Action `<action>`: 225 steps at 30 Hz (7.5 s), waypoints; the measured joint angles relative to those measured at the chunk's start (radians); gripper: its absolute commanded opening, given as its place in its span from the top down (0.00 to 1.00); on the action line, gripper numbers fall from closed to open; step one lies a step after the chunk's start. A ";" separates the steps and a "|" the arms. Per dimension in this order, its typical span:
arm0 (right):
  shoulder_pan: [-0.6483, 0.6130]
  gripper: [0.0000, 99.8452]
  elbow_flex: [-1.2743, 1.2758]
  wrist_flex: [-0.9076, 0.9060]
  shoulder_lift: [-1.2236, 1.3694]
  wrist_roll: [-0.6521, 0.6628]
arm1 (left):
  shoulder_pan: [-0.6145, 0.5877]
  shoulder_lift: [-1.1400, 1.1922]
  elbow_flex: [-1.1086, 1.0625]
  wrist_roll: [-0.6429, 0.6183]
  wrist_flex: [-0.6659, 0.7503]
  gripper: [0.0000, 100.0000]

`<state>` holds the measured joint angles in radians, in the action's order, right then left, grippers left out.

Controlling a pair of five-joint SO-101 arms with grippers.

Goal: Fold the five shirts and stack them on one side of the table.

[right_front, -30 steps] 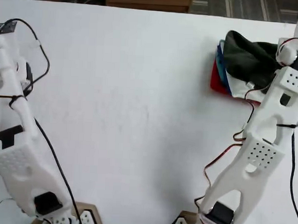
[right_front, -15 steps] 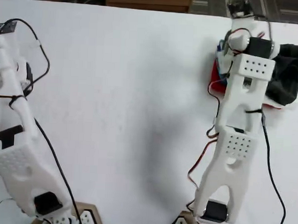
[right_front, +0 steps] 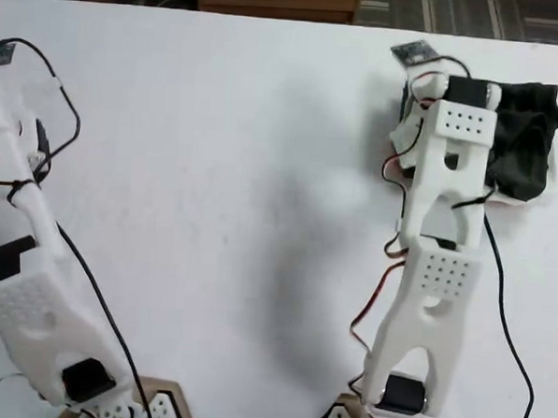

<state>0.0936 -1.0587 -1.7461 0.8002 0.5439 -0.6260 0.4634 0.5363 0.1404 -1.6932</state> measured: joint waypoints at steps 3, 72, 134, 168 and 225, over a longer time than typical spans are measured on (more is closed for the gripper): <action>0.000 0.97 0.000 0.000 -0.124 0.000 | 0.000 0.000 0.000 0.000 0.000 0.97; 0.327 0.82 -0.506 0.707 0.365 0.026 | 0.000 0.000 0.000 0.000 0.000 0.97; 0.350 0.92 -0.569 0.118 0.166 -0.262 | -0.014 0.000 0.000 0.000 -0.044 0.97; 0.348 0.98 -0.562 0.006 0.157 -0.209 | -0.026 -0.328 -0.110 0.180 -0.066 0.97; -0.069 0.98 1.659 0.408 -1.310 -0.213 | 0.192 -1.932 -1.987 0.345 0.594 0.97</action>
<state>0.0245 0.5999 -1.3380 -0.5102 0.3307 -0.4342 -1.4684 -1.4507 0.4856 -1.0994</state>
